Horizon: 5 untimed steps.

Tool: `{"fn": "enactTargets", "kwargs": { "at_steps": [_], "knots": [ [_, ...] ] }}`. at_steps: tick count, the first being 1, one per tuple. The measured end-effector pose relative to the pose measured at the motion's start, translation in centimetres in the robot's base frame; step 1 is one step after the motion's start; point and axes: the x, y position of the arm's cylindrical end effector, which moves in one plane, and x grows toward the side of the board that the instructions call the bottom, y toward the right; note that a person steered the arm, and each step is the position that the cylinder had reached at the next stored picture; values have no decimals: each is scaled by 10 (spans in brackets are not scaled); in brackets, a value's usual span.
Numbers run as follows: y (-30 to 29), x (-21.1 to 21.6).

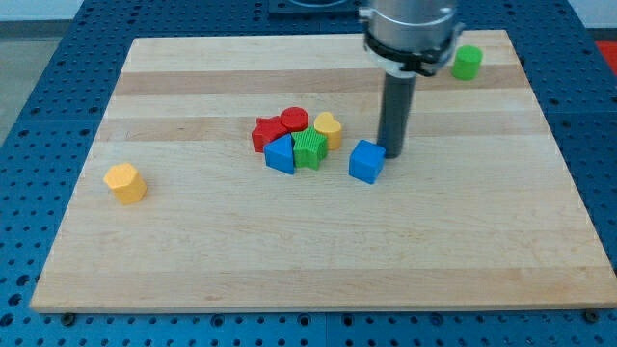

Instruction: Push the cube into the group of blocks

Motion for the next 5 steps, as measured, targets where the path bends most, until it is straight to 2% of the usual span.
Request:
{"fn": "enactTargets", "kwargs": {
  "at_steps": [1,2,3,5],
  "knots": [
    [1,4],
    [-2,45],
    [-11,45],
    [-37,8]
  ]
}}
